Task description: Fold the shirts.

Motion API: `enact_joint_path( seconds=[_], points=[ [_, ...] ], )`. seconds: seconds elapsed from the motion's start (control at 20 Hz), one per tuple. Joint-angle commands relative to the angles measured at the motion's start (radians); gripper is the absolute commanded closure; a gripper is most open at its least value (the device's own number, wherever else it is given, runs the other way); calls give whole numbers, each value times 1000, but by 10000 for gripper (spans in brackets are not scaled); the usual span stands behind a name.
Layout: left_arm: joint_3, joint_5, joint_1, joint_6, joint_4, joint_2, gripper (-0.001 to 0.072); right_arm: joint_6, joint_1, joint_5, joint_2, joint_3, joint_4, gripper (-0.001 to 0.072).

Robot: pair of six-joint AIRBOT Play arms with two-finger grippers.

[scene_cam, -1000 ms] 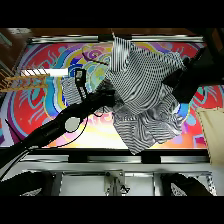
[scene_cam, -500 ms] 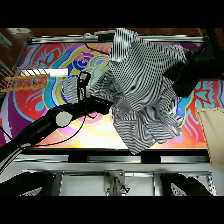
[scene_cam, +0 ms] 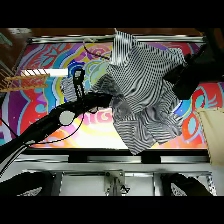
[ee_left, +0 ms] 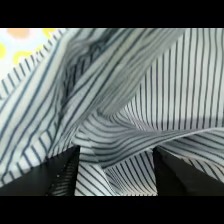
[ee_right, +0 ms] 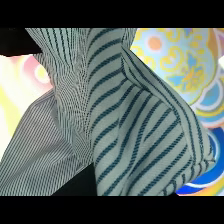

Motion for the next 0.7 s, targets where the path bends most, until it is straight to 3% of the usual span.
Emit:
enact_joint_path(
  seconds=[0.0, 0.25, 0.35, 0.45, 0.55, 0.6, 0.65],
  points=[
    [0, 105, -3, -16, -1, -21, 76, 0, 0, 7, 0, 1, 3, 633],
    [0, 348, -81, -200, 0, -70, 81, 0, 0, -1, 0, 1, 3, 633],
    [5, 412, -105, -272, 0, -101, 125, 2, 0, -1, 0, 1, 3, 632],
    [6, 472, -116, -315, 0, -117, 400, 3, 0, -1, 0, 1, 3, 633],
    [6, 492, -107, -312, 3, -112, 593, 3, 0, -1, 0, 1, 3, 632],
    [6, 489, -99, -307, 16, -103, 643, 3, 0, -1, 0, 1, 2, 633],
    [6, 480, -90, -285, 37, -91, 644, 3, 0, -1, 0, 1, 0, 633]
  ],
)
